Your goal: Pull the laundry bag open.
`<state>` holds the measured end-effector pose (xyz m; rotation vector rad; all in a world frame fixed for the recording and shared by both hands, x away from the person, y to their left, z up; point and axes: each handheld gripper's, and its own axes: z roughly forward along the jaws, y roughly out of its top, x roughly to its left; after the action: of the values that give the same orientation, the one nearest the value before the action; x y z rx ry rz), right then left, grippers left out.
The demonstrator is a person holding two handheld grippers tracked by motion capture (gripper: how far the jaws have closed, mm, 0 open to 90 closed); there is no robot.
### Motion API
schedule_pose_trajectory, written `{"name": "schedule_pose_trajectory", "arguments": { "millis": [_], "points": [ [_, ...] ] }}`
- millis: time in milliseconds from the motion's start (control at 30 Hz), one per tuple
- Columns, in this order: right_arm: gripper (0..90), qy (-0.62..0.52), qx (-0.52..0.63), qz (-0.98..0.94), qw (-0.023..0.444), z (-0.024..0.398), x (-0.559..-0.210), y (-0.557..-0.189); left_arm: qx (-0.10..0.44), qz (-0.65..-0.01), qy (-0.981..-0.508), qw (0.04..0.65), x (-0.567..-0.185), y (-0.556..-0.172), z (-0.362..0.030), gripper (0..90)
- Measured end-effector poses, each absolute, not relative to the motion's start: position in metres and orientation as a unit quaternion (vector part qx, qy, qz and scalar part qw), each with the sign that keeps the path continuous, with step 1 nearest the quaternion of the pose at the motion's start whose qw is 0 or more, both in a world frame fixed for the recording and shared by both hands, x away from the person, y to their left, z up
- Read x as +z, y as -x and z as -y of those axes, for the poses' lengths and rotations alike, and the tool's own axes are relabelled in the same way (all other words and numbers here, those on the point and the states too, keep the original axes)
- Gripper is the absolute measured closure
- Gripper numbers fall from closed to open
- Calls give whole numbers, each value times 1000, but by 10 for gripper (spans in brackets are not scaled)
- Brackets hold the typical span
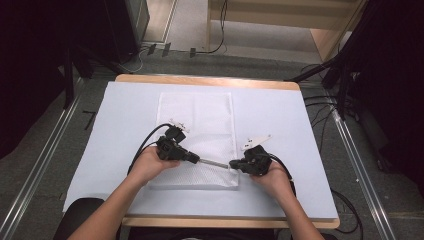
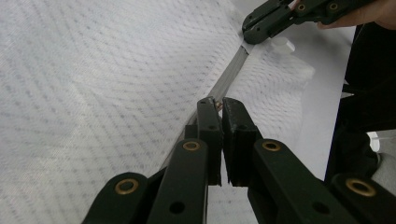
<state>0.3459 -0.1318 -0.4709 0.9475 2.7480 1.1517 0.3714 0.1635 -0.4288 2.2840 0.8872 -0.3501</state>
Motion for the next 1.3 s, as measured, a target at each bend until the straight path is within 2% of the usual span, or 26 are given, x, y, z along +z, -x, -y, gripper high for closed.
{"name": "schedule_pose_trajectory", "arguments": {
  "millis": [1300],
  "points": [
    [894,-281,378,-882,-8,135,-473,-352,-136,-383,-850,335,-419,-367,-229,878]
  ]
}}
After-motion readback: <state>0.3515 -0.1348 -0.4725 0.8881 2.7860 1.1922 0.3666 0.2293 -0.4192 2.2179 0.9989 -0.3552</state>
